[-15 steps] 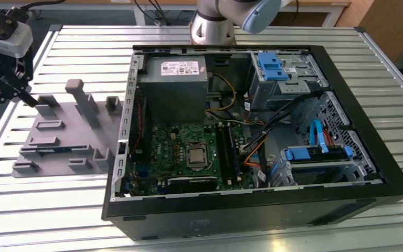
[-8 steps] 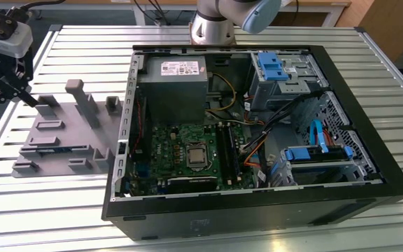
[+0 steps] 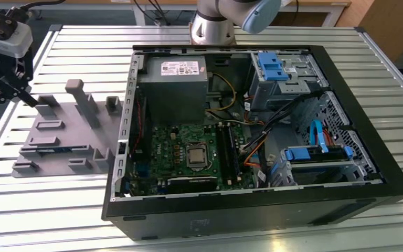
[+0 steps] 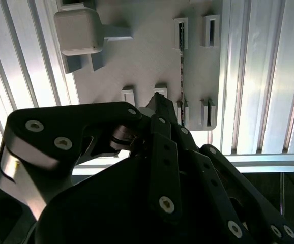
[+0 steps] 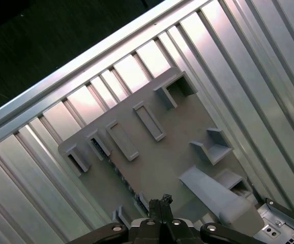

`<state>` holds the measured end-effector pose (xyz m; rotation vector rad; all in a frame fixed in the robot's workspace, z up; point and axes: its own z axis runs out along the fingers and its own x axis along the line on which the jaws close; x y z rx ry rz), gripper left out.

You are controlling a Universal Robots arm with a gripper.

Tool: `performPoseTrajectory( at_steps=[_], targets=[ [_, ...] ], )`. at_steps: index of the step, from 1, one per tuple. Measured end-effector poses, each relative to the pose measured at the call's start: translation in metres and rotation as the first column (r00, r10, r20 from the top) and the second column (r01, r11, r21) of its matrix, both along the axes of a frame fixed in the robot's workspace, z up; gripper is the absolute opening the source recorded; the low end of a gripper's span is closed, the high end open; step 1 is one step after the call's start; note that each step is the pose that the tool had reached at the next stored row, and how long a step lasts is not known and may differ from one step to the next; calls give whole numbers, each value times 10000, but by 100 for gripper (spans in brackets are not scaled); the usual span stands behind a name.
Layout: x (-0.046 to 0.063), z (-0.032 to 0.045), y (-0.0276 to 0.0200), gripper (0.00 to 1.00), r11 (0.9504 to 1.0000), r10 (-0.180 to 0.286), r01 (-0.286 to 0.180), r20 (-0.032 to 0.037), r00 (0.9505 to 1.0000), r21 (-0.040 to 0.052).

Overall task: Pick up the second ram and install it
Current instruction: 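Pick up the second ram and move it above second insertion slot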

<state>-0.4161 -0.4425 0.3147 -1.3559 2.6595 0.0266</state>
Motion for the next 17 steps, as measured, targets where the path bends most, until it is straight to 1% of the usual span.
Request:
performPoseTrajectory(
  at_steps=[2,3,5,6,10,11,14,17],
  targets=[
    [-1,0,0,11,10000,0,0,-5,10000,-1],
    [-1,0,0,11,10000,-1,1,-21,10000,0],
    [-1,0,1,11,10000,-1,1,-90,10000,0],
    [-2,0,0,11,10000,-2,2,-104,9999,-1],
    [0,0,0,11,10000,0,0,-110,9999,-1],
    [0,-1,0,11,10000,0,0,-128,9999,1],
    [0,0,0,11,10000,0,0,-255,9997,0],
    [0,0,0,11,10000,-1,1,-335,9994,0]
  ],
)
